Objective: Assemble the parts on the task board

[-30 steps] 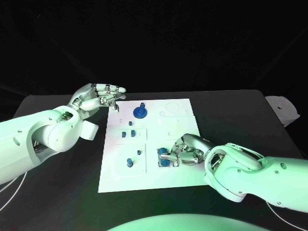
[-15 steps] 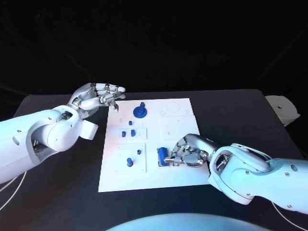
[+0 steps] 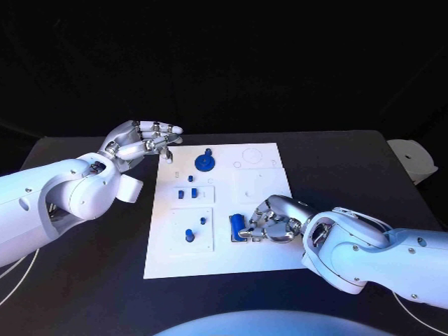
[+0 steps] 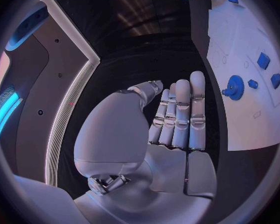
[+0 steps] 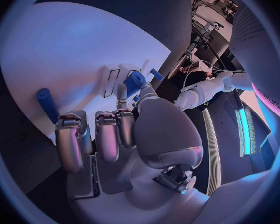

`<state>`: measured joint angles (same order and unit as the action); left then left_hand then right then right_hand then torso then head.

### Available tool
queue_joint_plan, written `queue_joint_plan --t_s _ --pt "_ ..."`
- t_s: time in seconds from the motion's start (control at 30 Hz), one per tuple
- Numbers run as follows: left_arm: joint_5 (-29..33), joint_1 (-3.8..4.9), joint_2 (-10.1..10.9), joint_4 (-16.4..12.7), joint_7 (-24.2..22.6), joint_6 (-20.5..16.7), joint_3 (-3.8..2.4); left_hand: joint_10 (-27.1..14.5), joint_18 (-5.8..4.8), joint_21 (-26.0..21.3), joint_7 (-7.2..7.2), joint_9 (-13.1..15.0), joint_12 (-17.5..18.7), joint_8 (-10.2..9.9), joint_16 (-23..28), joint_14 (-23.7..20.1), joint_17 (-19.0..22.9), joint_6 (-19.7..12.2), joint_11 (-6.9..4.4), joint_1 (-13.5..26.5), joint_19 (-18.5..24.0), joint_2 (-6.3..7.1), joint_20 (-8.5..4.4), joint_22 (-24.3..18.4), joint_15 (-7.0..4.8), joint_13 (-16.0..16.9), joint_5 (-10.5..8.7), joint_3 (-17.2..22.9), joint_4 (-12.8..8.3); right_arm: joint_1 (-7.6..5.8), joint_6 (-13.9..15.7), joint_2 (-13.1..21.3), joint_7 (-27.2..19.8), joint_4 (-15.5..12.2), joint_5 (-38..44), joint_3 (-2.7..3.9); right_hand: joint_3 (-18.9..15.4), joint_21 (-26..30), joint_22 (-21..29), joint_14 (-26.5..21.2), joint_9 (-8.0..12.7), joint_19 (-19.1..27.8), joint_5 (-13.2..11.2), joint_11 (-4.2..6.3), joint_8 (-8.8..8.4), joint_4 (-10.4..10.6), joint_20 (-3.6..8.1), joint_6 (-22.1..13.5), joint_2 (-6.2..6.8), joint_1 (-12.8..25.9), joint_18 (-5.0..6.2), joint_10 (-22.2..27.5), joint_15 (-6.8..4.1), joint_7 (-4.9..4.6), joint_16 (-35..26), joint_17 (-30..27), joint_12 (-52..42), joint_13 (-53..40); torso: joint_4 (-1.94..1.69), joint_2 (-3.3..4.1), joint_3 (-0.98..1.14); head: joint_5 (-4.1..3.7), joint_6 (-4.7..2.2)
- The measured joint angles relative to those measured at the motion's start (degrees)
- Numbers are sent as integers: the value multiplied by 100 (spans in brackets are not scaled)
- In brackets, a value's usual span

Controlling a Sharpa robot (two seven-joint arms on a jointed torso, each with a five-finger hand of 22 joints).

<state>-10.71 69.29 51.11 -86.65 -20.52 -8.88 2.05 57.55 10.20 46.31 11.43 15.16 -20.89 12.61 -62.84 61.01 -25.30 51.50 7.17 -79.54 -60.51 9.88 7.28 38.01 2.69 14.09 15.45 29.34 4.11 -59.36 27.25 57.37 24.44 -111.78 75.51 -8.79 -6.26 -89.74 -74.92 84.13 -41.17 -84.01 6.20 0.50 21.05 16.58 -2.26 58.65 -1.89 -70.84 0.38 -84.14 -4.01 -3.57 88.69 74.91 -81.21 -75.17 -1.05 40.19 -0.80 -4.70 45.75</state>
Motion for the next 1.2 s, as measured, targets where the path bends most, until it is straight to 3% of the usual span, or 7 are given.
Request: queue_joint_plan --t_s 0.17,0.53,0.83,0.9,1.07,1.2 --pt "0 0 -1 -1 4 4 0 -66 0 0 0 -13 -58 26 -17 -21 22 0 -3 -51 0 -112 0 0 -21 7 38 36 29 2 -57 -128 12 88 7 -2 0 0 0 -21 -7 0 36 19 23 0 0 20 -45 -45 0 20 -21 19 0 4 -17 1 2 -1 -1 -3 12" --pt "-1 0 9 2 37 50 0 -93 0 0 1 -21 -89 28 -17 -21 33 -41 10 -54 0 -115 0 0 -21 7 38 49 15 14 -188 -229 65 193 -1 -1 -41 0 1 -22 -10 0 69 14 23 -9 0 20 -58 -107 0 27 -20 19 0 3 -8 1 12 -1 3 -4 30" --pt "-9 0 23 -6 72 110 0 -93 1 0 1 -21 -89 28 -17 -21 41 -41 10 -54 0 -115 0 0 -21 7 38 63 0 13 -231 -215 100 196 11 6 -111 0 1 -22 -22 18 57 22 23 -48 23 19 5 -428 0 19 -19 19 0 2 -11 -10 12 -1 9 2 43" --pt "-10 0 25 -11 76 120 0 -93 0 0 0 -21 -89 28 -17 -21 41 -41 10 -54 0 -115 0 0 -21 6 38 63 0 12 -221 -208 105 190 29 7 -111 0 1 -22 -22 0 -104 22 47 -48 42 20 25 -462 0 18 -18 19 0 2 -16 -14 12 -1 10 2 43" --pt "-11 0 29 -12 79 132 0 -92 0 0 1 -21 -97 28 -17 -24 41 -41 10 -54 0 -115 0 0 -18 6 38 63 0 15 -131 -125 103 140 64 3 -111 0 1 -21 -28 0 -114 23 47 -48 42 19 2 -500 0 18 -17 19 0 2 -22 -17 8 -1 10 -8 43" --pt "-13 0 29 -11 81 135 0 -113 0 0 1 -28 -148 28 -17 -42 55 -41 -11 -85 0 -84 0 7 -1 14 38 104 -40 -86 39 69 -51 81 -25 13 -109 0 -3 -18 -35 0 69 23 47 -46 42 -21 23 -553 0 18 -20 60 0 1 -20 -19 10 -4 10 -11 36"
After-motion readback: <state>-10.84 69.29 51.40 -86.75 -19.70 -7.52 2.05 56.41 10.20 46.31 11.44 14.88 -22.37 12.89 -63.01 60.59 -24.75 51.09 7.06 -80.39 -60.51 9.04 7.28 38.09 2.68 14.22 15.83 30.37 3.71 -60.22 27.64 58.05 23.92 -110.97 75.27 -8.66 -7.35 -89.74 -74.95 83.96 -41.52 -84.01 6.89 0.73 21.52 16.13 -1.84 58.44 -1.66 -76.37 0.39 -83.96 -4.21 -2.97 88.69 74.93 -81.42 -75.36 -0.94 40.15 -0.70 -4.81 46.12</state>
